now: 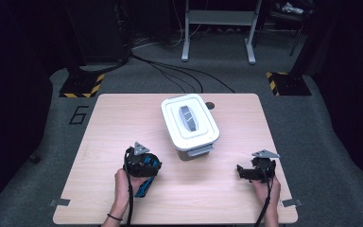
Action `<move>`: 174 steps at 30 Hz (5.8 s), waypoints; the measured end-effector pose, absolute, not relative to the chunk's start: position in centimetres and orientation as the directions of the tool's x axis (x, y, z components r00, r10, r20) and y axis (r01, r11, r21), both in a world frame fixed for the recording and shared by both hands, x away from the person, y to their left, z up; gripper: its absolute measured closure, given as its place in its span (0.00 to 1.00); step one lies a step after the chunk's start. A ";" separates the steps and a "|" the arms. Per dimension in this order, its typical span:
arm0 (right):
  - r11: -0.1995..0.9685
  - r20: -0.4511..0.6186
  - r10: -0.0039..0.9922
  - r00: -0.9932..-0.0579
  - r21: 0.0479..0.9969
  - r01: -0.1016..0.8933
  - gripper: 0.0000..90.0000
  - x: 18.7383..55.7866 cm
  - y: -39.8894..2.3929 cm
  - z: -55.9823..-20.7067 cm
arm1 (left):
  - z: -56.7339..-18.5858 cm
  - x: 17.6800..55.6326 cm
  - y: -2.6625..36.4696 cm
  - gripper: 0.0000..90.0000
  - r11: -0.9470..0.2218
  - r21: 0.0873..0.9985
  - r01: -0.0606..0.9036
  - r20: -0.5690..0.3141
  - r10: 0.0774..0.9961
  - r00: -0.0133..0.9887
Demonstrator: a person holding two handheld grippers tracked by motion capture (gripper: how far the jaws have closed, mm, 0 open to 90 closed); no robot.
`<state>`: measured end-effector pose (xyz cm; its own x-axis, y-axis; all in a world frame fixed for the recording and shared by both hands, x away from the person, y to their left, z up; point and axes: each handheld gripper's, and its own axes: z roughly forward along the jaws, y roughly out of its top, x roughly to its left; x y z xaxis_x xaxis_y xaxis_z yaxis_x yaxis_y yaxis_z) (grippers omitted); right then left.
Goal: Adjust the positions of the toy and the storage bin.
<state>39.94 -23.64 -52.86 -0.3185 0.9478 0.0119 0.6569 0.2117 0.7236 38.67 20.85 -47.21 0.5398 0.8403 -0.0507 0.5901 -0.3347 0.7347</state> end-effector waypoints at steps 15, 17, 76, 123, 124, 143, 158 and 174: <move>0.212 0.012 0.948 -0.318 0.724 0.657 0.03 39.9 -23.6 -52.9 | -44.4 35.9 23.6 0.28 -0.210 0.859 0.467 -0.072 0.853 0.517; 0.212 0.012 0.948 -0.318 0.724 0.657 0.03 39.9 -23.6 -52.9 | -44.0 35.5 23.9 0.28 -0.198 0.873 0.447 -0.066 0.858 0.509; 0.210 0.006 0.950 -0.311 0.726 0.655 0.03 39.9 -23.6 -52.9 | -49.4 42.5 33.5 0.28 -0.323 0.526 0.787 -0.081 0.902 0.424; 0.223 -0.001 0.947 -0.321 0.722 0.655 0.03 39.9 -23.6 -52.9 | -53.1 36.3 22.9 0.00 -0.439 0.718 0.540 0.014 0.784 0.620; 0.222 0.002 0.946 -0.323 0.723 0.654 0.03 40.0 -23.6 -52.9 | -53.0 36.2 22.9 0.00 -0.444 0.711 0.545 0.009 0.781 0.625; 0.230 0.016 0.942 -0.335 0.696 0.680 0.00 40.2 -23.2 -52.6 | -53.0 36.2 22.7 0.00 -0.441 0.713 0.545 0.006 0.781 0.624; 0.219 0.116 0.892 -0.438 0.735 0.641 0.00 40.8 -21.8 -49.0 | -53.0 36.2 22.7 0.00 -0.446 0.711 0.543 0.007 0.777 0.629; 0.262 0.119 0.827 -0.549 0.783 0.564 0.03 41.8 -17.8 -43.2 | -53.0 36.2 22.7 0.00 -0.446 0.712 0.542 0.007 0.777 0.629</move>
<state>41.80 -17.77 -43.23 -0.5492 0.8272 0.1190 0.5640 0.2619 0.7831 36.20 22.68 -53.01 0.6294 0.7770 0.0070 0.5425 -0.4458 0.7120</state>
